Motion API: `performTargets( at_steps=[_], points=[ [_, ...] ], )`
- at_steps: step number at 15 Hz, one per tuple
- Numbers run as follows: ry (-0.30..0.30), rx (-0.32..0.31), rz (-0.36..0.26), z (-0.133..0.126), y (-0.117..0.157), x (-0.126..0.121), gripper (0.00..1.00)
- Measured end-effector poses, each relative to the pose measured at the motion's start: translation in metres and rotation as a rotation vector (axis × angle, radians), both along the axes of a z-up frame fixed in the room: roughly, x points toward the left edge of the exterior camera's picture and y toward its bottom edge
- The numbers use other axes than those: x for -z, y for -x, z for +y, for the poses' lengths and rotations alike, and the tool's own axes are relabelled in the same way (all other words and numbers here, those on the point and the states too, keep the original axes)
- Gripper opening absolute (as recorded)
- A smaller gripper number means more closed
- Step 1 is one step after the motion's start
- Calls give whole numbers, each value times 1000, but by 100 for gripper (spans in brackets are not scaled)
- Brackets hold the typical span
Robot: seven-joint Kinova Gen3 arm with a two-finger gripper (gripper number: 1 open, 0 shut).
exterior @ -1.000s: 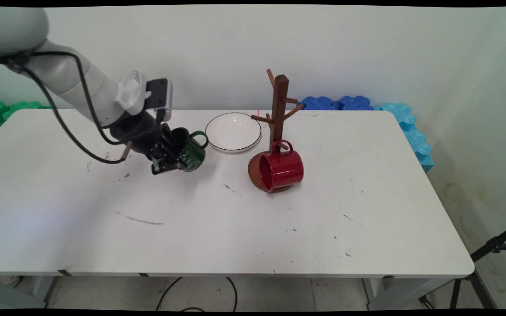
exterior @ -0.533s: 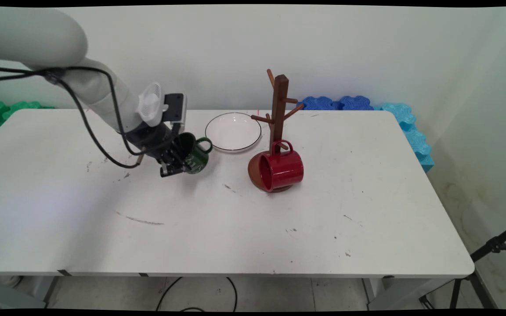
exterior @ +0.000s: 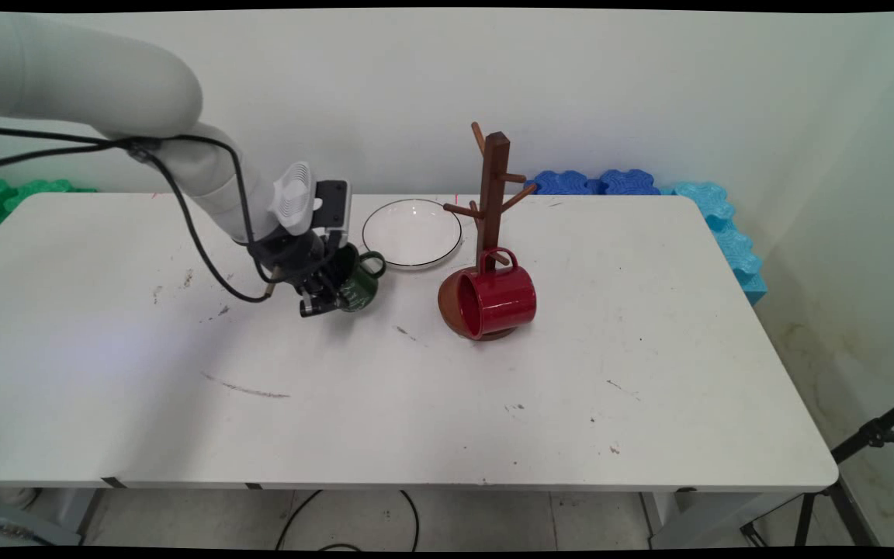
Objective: Place the picked object on the table
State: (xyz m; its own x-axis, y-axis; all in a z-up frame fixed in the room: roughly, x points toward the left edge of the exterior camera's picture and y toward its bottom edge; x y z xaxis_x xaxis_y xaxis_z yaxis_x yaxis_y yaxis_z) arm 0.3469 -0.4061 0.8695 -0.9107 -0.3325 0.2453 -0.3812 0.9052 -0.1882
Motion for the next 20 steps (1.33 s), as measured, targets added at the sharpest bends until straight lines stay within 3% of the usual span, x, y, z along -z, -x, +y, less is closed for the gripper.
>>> performTargets(
  at_steps=[11,12,20],
  points=[
    [-13,9,-19,-15,8,21,0],
    [-14,9,-19,-16,9,22,100],
    [-15,19,4,-15,13,26,100]
  ],
)
